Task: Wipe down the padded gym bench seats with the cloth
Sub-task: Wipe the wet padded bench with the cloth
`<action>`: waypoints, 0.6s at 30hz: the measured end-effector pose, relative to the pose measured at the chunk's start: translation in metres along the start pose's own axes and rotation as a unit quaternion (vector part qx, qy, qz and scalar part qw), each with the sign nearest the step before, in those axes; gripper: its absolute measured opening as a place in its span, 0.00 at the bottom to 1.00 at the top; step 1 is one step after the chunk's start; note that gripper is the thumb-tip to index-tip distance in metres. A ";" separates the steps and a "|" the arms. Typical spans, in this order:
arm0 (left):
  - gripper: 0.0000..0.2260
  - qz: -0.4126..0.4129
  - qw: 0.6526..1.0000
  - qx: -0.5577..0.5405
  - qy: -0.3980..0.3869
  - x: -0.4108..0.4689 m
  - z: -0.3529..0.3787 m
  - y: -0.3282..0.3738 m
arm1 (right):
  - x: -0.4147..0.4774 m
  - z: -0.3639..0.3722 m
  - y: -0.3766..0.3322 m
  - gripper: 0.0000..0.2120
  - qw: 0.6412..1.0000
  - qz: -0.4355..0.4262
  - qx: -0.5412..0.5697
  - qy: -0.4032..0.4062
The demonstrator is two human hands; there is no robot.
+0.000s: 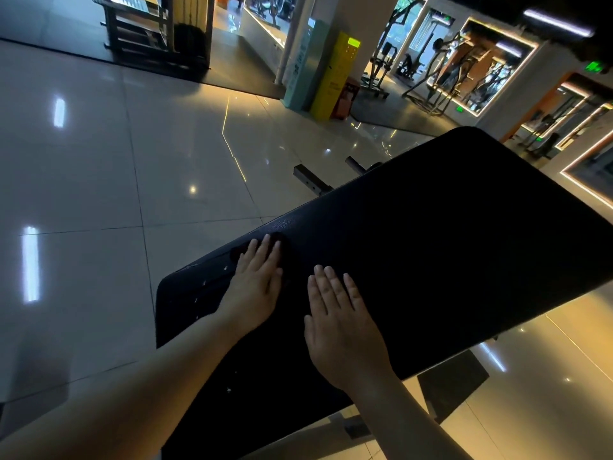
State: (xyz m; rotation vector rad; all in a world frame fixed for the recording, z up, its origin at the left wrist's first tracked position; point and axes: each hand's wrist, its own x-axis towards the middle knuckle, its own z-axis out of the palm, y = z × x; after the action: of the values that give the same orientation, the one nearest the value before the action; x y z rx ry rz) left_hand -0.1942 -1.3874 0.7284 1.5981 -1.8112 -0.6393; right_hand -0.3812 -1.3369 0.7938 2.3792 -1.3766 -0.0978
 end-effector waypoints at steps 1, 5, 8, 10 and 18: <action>0.25 0.006 1.000 0.005 0.008 0.002 0.003 0.005 | -0.001 0.000 0.000 0.29 1.000 0.001 -0.001 0.001; 0.25 0.118 0.992 0.046 0.002 -0.028 0.012 0.012 | 0.000 -0.001 -0.001 0.29 1.000 -0.003 -0.011 0.006; 0.25 0.127 0.989 0.077 -0.024 -0.049 0.015 0.002 | 0.000 0.001 -0.001 0.29 1.000 0.003 -0.005 0.006; 0.25 0.112 0.990 0.082 -0.027 -0.044 0.011 -0.002 | 0.000 0.002 -0.001 0.29 1.000 0.004 -0.002 0.000; 0.25 0.038 0.999 0.022 0.018 -0.018 0.013 0.020 | 0.002 -0.001 -0.002 0.31 1.000 0.018 -0.011 -0.013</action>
State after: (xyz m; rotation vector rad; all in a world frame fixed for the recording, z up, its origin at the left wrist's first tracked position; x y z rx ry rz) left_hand -0.2155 -1.3674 0.7314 1.5517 -1.8610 -0.5367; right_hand -0.3782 -1.3377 0.7947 2.3416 -1.4223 -0.1336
